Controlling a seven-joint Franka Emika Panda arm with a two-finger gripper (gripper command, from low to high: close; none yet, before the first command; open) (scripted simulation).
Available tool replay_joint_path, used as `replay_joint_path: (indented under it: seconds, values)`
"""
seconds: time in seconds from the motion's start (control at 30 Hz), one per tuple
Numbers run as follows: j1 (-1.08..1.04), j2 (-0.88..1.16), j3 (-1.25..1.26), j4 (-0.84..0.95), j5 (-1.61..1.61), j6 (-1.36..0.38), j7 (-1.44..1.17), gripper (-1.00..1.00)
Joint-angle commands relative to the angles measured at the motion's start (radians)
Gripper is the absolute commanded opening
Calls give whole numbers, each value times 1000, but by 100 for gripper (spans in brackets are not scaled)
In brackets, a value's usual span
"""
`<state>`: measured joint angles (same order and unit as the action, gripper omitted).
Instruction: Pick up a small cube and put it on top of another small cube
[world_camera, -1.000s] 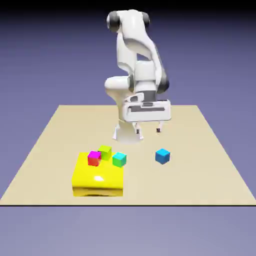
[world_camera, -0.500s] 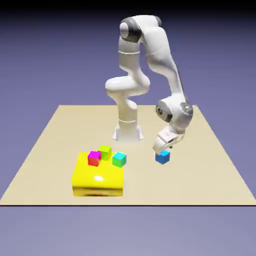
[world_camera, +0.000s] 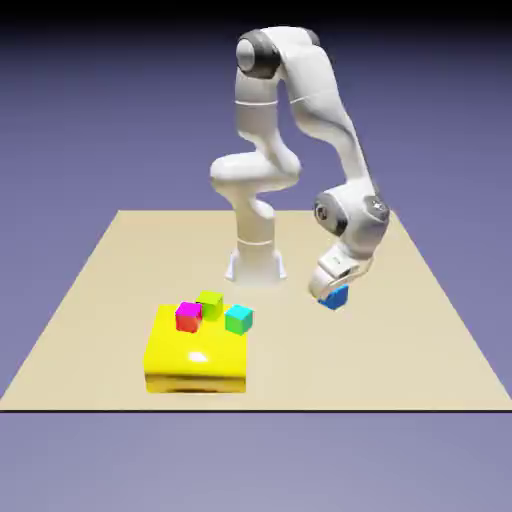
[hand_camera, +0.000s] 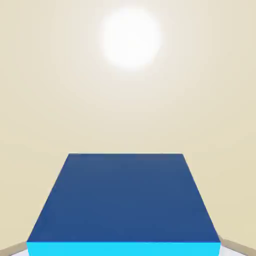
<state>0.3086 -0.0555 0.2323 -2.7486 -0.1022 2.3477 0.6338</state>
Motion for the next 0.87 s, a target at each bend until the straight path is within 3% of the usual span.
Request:
replay_joint_path:
  seconds: [0.0,0.5,0.73,0.77,0.83]
  values:
    - [10,-21,-34,5,-30,-17,-41,-100]
    - [-111,-329,-547,72,-425,-265,-685,-100]
    - [-149,-185,-596,-2,-503,-43,-642,-100]
    - [-149,-185,-596,-2,-503,-43,-642,100]
    - [-141,-214,-586,12,-488,-87,-650,100]
